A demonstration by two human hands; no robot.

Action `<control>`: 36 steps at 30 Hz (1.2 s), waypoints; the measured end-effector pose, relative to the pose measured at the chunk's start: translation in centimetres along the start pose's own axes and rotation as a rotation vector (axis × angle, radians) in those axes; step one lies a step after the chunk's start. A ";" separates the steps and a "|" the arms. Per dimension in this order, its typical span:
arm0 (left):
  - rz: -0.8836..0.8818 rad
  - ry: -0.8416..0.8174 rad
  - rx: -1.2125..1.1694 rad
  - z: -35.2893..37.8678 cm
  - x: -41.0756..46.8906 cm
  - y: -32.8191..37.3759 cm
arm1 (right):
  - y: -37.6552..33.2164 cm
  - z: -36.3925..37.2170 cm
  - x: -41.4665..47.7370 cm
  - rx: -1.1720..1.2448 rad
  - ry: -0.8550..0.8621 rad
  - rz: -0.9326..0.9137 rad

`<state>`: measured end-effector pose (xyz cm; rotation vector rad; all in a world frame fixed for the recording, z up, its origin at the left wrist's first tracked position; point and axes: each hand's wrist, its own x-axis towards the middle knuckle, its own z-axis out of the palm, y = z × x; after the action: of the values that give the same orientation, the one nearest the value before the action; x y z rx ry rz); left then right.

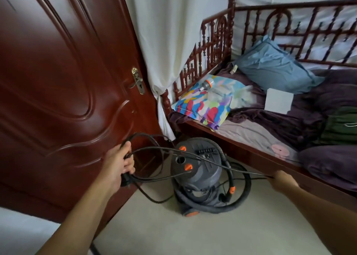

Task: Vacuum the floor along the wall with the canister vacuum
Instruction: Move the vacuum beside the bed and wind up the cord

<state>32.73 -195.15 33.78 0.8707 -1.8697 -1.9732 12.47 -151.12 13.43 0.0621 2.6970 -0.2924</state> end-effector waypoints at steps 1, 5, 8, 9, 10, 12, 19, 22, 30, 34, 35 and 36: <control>-0.002 0.020 0.050 -0.5 0.0 -0.3 | 0.9 0.0 0.5 0.018 0.004 0.007; -0.013 0.041 0.370 -0.1 -0.2 -2.7 | -0.5 -2.2 1.1 0.151 -0.013 -0.099; 0.008 0.107 0.568 0.9 0.0 -4.3 | -4.4 -4.9 0.1 0.158 -0.056 -0.299; 0.008 0.129 0.582 1.2 0.0 -4.6 | -5.8 -5.8 -0.6 0.152 -0.079 -0.378; 0.007 0.149 0.575 1.6 -0.1 -4.9 | -7.1 -6.7 -1.4 0.137 -0.103 -0.464; -0.009 0.183 0.498 2.5 -0.3 -5.3 | -9.3 -8.3 -3.2 0.069 -0.144 -0.643; -0.150 0.172 0.082 7.6 -2.4 -5.4 | -14.0 -12.0 -8.7 0.164 -0.316 -1.058; -0.199 0.109 -0.044 10.7 -3.4 -5.8 | -14.3 -13.0 -9.4 0.354 -0.316 -1.055; -0.236 -0.138 -0.050 18.0 -4.7 -5.2 | -12.8 -13.9 -8.6 0.521 -0.110 -1.041; -0.234 -0.285 0.045 19.0 -5.4 -4.1 | -10.7 -13.6 -7.4 0.446 -0.011 -1.017; -0.228 -0.308 0.061 18.8 -5.4 -3.4 | -9.9 -13.1 -6.7 0.350 0.019 -0.996; -0.217 -0.325 0.055 18.4 -5.5 -2.6 | -9.1 -12.3 -5.9 0.259 0.043 -0.955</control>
<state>26.47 -176.90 32.05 0.8406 -2.0883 -2.3222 11.99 -157.42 28.54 -1.1629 2.5081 -0.9083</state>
